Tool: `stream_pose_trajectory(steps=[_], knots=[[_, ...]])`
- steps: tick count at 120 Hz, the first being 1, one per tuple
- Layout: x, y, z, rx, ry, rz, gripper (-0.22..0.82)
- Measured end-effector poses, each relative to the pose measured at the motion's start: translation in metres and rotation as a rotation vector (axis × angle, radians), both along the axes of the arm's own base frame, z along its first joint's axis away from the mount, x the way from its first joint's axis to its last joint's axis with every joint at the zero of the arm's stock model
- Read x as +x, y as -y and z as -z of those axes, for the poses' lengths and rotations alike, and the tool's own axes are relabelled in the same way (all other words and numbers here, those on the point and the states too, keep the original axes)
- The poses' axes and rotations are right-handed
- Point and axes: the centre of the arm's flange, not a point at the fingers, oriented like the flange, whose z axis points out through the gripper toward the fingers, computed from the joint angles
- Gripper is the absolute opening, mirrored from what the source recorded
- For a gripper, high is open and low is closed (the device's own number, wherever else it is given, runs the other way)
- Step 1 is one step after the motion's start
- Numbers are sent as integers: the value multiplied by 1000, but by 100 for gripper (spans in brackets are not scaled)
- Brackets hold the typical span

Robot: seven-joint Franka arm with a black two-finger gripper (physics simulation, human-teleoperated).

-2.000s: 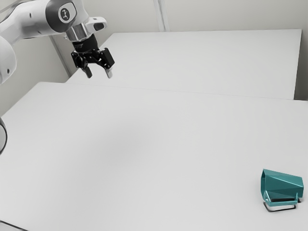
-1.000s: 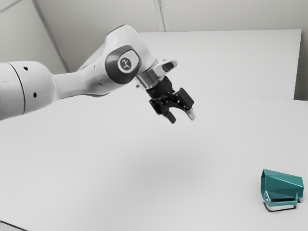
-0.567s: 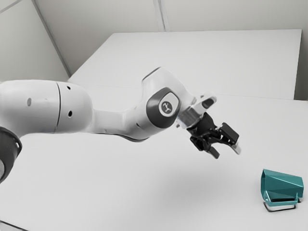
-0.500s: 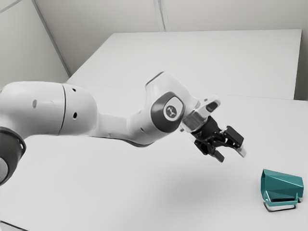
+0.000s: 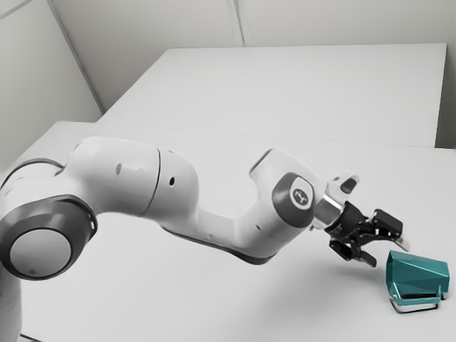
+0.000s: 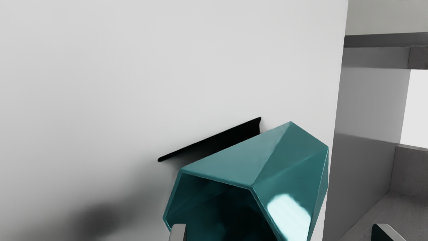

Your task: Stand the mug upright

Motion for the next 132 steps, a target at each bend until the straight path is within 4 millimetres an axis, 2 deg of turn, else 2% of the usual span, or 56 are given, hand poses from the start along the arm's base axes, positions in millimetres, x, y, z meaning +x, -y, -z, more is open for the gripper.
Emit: stream_pose_trajectory(steps=[17, 40, 65, 71, 87, 98, 114, 132], knots=[[-6, 6, 4, -20, 8, 3, 60], [-10, 30, 1, -54, 42, 42, 60], [-14, 38, 6, -80, 40, 50, 59], [-15, 38, 9, -84, 34, 47, 52], [-15, 38, 10, -91, 38, 49, 19], [-12, 39, 3, -99, 57, 54, 4], [-10, 44, -8, -114, 83, 66, -8], [-15, 52, -15, -127, 97, 87, -13]])
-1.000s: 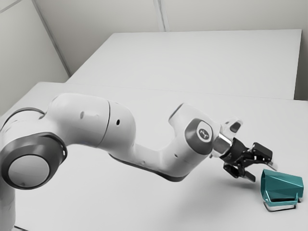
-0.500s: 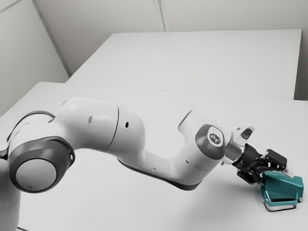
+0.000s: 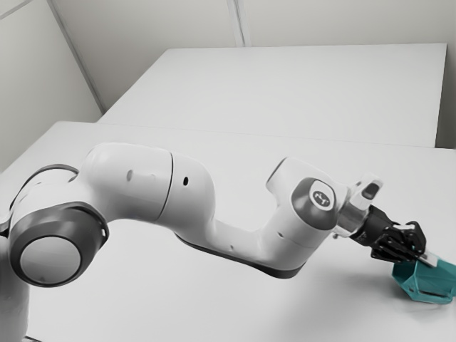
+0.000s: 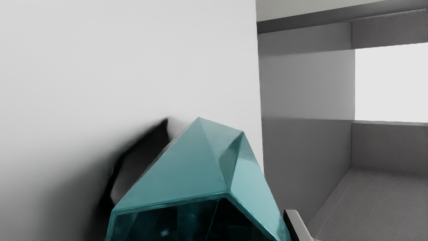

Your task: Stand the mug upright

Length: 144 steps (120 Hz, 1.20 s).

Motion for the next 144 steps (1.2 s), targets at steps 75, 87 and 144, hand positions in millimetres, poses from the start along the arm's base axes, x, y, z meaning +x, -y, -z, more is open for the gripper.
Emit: stream_pose_trajectory(steps=[75, 87, 144], knots=[[-1, -100, -126, 183, 312, 94, -18], [24, -144, -153, 322, 374, 161, -18], [91, -331, -182, 848, 218, 248, -17]])
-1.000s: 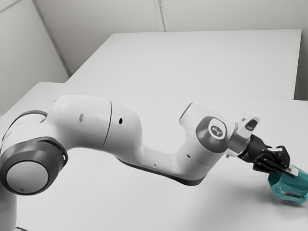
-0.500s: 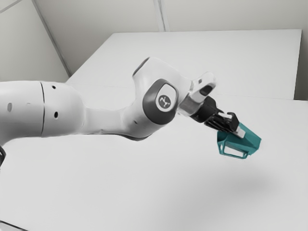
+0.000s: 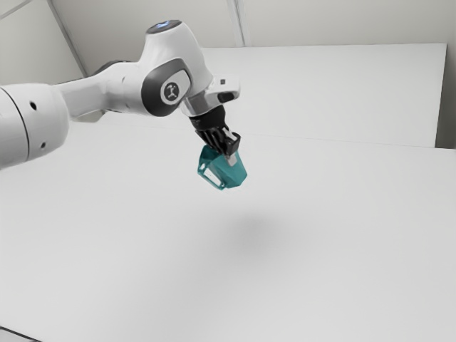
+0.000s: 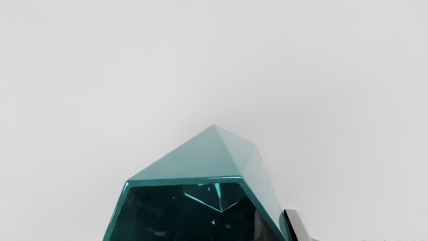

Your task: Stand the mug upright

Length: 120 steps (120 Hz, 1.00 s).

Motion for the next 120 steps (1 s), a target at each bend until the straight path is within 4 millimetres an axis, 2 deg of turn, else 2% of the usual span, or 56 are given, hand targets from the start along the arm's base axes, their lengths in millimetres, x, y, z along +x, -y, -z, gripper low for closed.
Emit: stream_pose_trajectory(steps=[11, 29, 44, 51, 65, 92, 120], knots=[[4, -19, 0, 50, -13, -9, -17], [11, -71, 8, 120, -36, -60, -17], [-4, -92, 31, 165, -69, -70, -17], [-14, -95, 39, 181, -70, -67, -17], [-18, -93, 55, 204, -74, -53, -18], [-11, -90, 100, 224, -120, -40, -17], [-7, -89, 134, 225, -167, -43, -17]])
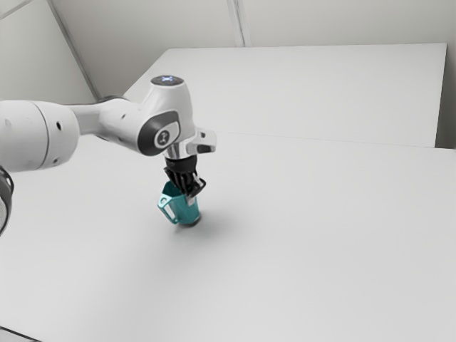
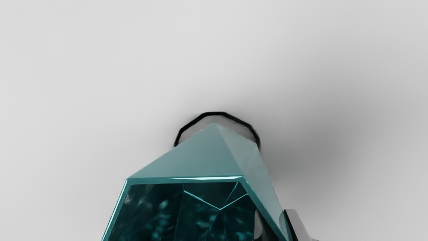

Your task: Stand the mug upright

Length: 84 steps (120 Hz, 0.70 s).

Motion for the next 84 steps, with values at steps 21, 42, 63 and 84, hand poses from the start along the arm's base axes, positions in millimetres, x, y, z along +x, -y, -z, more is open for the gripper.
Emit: stream_pose_trajectory(steps=[21, 42, 63, 84], knots=[[2, 1, 15, -3, -18, -9, -13], [2, 4, -1, -13, 9, -14, 25], [-5, 8, -69, -19, 95, -20, 45], [20, 2, -167, -74, 194, -68, 54]])
